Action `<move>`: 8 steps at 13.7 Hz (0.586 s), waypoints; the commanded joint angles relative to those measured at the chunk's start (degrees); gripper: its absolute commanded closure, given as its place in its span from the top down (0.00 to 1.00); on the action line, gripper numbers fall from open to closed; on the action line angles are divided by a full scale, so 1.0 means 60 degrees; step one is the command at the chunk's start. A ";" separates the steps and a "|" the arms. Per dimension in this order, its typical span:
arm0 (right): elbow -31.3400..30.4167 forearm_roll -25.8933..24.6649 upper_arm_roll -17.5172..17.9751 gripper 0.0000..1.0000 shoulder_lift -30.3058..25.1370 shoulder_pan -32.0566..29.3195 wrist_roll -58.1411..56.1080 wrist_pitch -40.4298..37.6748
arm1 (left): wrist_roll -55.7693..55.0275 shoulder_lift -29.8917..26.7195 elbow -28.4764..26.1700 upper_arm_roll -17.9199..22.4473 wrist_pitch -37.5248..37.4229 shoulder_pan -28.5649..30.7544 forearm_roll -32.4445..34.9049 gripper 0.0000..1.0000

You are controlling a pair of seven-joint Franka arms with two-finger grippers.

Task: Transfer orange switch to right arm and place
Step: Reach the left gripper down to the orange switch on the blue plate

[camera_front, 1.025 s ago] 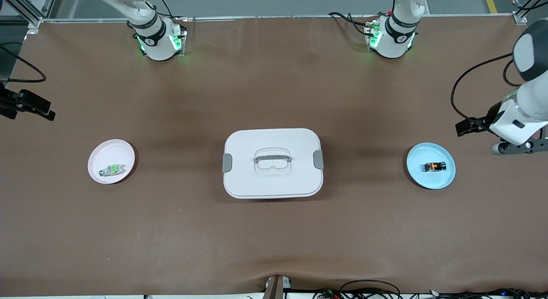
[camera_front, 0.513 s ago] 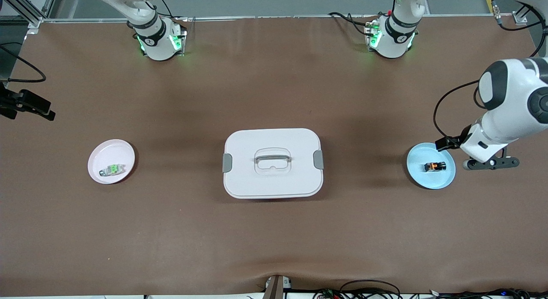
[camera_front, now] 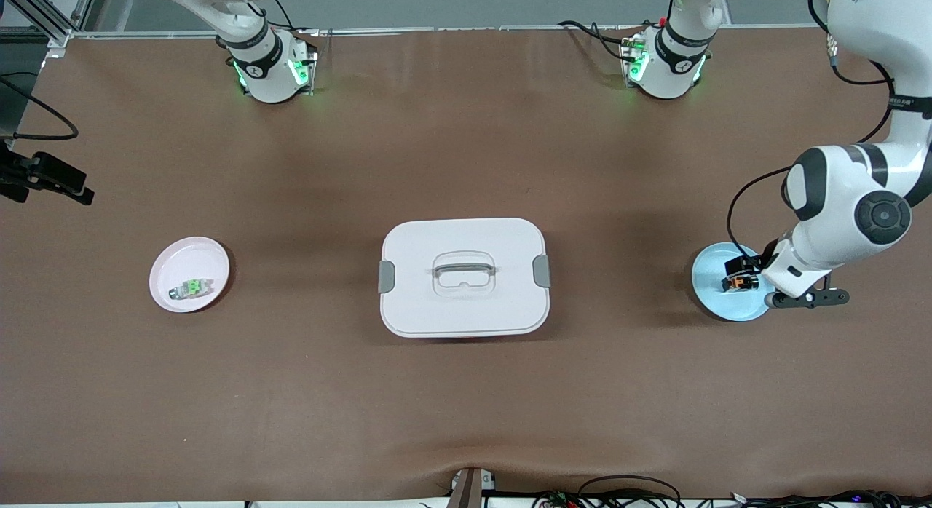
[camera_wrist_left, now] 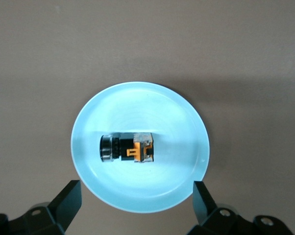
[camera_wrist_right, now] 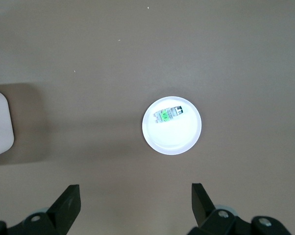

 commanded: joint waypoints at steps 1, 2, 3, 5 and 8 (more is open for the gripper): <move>0.0038 -0.0055 -0.0031 1.00 -0.0064 0.0036 -0.0081 -0.0061 | 0.0278 0.0243 -0.0036 0.0003 0.0354 0.0228 0.0180 1.00; 0.0053 -0.0055 -0.0031 1.00 -0.0064 0.0050 -0.0081 -0.0061 | 0.0336 0.0375 -0.0051 0.0003 0.0515 0.0288 0.0456 1.00; 0.0053 -0.0055 -0.0031 1.00 -0.0064 0.0036 -0.0096 -0.0061 | 0.0336 0.0477 -0.0095 0.0003 0.0676 0.0289 0.0865 1.00; 0.0053 -0.0055 -0.0031 1.00 -0.0064 0.0021 -0.0096 -0.0061 | 0.0336 0.0624 -0.0183 -0.0012 0.0926 0.0463 0.1044 1.00; 0.0053 -0.0055 -0.0031 1.00 -0.0064 0.0036 -0.0096 -0.0061 | 0.0322 0.0742 -0.0372 -0.0026 0.1247 0.0567 0.1059 1.00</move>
